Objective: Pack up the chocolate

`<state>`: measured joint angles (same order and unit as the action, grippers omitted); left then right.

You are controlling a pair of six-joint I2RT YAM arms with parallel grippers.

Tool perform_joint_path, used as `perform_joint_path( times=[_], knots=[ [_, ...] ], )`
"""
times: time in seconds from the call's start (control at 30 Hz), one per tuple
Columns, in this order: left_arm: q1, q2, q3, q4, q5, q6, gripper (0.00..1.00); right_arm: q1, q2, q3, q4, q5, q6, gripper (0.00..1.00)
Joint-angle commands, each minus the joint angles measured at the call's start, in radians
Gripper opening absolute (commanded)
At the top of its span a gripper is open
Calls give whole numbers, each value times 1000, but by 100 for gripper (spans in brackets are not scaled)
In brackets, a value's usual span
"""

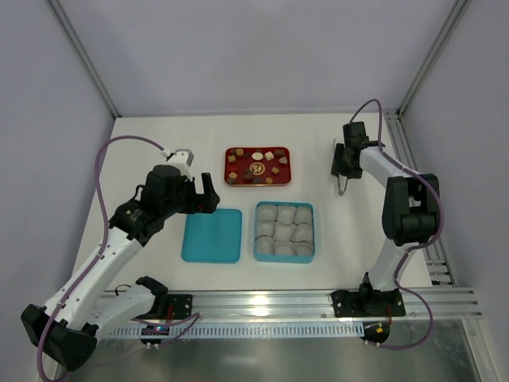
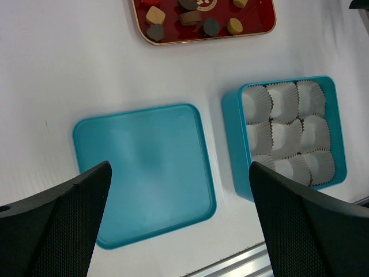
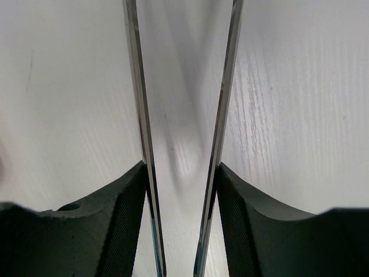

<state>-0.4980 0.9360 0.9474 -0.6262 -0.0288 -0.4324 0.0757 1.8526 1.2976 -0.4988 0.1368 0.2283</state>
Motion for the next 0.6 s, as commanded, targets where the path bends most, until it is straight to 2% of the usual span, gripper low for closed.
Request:
perform_joint_path(
  times=[0.0,0.4,0.57],
  knots=[
    [-4,-6,33,11,1,18,100,1,-107,42,-26,10,29,52],
    [-4,-8,34,10,-3,20,100,93,-257,69,-141,89,45,51],
    [-4,-8,33,8,-8,21,100,99,-309,57,-158,73,48,48]
  ],
)
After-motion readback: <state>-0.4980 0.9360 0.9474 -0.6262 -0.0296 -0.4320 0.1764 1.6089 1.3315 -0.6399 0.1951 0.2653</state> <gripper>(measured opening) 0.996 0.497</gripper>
